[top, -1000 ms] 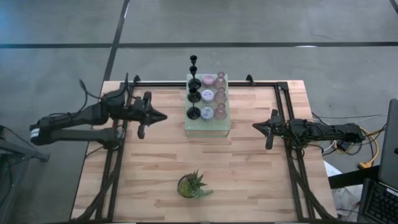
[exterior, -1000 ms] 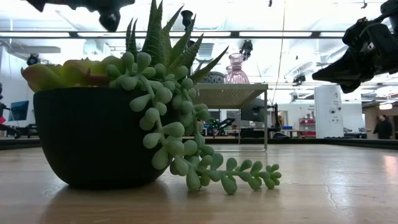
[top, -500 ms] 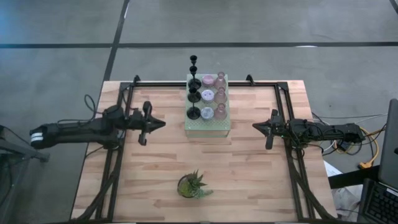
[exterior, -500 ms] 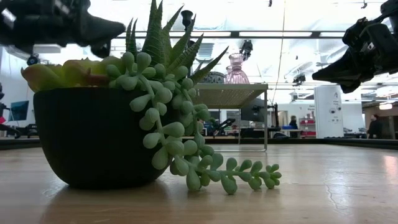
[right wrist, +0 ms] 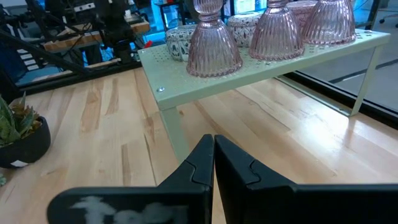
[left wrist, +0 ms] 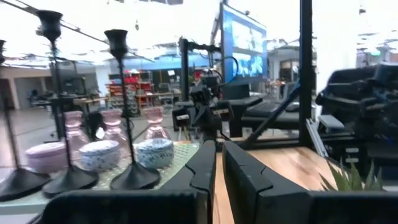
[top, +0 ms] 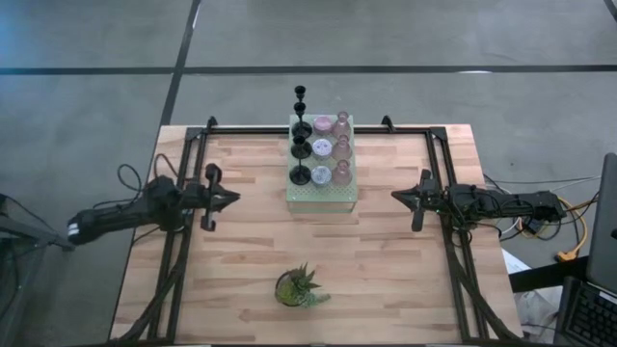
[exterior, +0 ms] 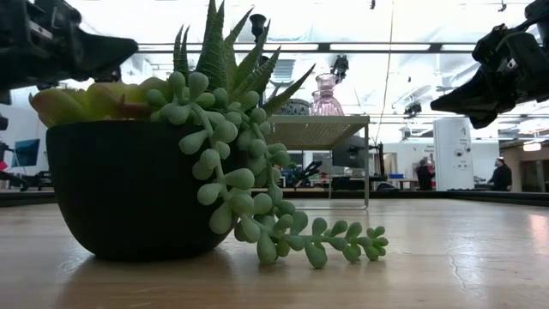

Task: Pick & Place candle stick holders
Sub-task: Return to Home Position

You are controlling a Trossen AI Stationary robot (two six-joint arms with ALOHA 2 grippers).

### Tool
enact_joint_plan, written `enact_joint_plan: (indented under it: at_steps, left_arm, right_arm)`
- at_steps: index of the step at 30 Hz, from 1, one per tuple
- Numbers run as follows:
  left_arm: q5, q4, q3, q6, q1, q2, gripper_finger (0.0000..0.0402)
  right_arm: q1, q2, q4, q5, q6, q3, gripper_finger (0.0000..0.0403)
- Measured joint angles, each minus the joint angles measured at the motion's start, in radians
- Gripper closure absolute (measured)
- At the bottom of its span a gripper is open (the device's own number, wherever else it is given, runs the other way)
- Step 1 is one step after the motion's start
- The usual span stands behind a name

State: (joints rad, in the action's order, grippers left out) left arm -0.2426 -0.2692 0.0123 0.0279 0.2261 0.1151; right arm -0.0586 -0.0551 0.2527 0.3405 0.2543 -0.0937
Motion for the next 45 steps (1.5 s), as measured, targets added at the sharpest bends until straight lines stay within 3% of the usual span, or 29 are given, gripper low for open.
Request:
enact_joint_plan:
  at_steps: [5, 13, 45]
  left_arm:
    - [0.107, 0.143, -0.003, -0.001, -0.028, -0.115, 0.0369]
    - [0.256, 0.232, -0.003, 0.013, -0.124, -0.114, 0.0368]
    - [0.261, 0.261, -0.001, 0.021, -0.141, -0.111, 0.0369]
  right_arm:
    - [0.0, 0.0, -0.001, 0.0, 0.0, 0.0, 0.0394]
    - [0.0, -0.001, 0.0, 0.0, 0.0, 0.0, 0.0394]
    - [0.0, 0.002, 0.0, -0.001, 0.0, 0.0, 0.0394]
